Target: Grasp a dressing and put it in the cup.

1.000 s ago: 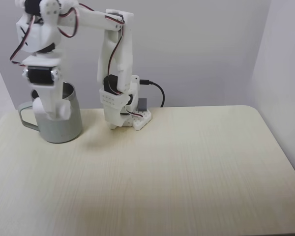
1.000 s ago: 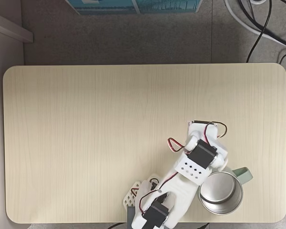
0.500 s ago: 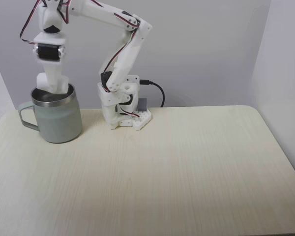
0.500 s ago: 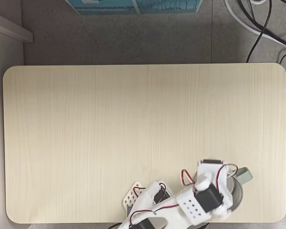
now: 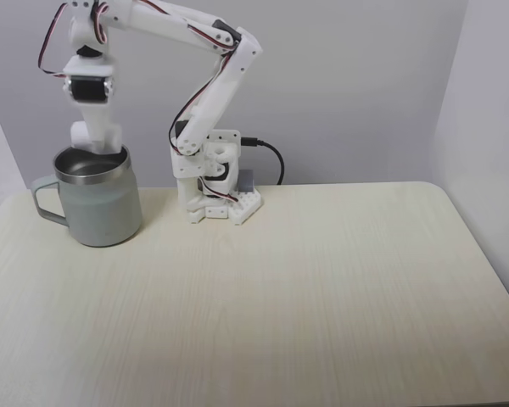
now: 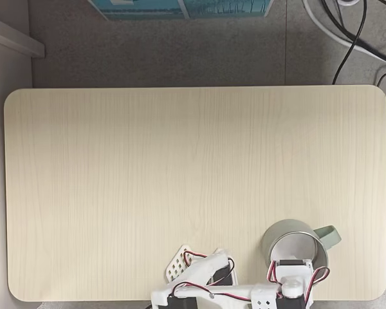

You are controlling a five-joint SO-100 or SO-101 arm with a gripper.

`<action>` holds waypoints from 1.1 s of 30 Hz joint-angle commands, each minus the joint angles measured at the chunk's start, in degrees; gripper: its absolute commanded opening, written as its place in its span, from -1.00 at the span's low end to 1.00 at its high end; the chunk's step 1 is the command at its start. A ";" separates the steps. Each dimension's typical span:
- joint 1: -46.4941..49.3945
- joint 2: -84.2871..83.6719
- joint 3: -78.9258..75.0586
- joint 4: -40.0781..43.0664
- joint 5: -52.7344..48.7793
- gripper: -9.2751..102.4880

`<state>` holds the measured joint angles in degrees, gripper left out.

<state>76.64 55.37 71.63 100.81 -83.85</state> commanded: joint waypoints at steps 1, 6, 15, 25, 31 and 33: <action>-0.70 0.44 -0.53 -1.32 0.26 -0.75; -1.32 1.41 -1.58 -2.81 0.26 -0.31; -1.58 1.76 -2.02 -3.25 0.35 -0.31; -4.39 2.64 -1.93 -2.46 2.90 -0.31; -5.89 5.54 -2.29 -4.48 4.13 -0.31; -6.50 6.06 -2.72 -4.83 4.13 -0.31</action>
<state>71.28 61.17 68.99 96.77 -80.33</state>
